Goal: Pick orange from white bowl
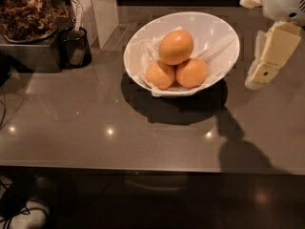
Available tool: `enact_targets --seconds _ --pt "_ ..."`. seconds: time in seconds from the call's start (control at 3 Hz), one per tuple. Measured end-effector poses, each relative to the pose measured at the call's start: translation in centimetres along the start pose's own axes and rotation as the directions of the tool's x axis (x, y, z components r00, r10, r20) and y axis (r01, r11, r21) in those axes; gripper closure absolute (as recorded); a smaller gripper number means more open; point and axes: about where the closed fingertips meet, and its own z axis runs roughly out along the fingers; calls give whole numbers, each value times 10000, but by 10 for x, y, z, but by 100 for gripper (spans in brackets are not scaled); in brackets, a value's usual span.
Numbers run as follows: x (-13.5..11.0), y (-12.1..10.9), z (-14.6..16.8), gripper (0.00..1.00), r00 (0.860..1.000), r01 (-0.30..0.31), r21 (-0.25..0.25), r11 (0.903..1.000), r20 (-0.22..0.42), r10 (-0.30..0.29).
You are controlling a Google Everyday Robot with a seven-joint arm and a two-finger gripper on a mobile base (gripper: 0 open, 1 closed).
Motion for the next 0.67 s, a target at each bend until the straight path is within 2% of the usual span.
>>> enact_targets --seconds 0.33,0.67 --pt "-15 -14 10 0 9980 363 65 9993 513 -366" --pt "-61 -43 38 0 9798 1531 -232 9879 1339 -1487"
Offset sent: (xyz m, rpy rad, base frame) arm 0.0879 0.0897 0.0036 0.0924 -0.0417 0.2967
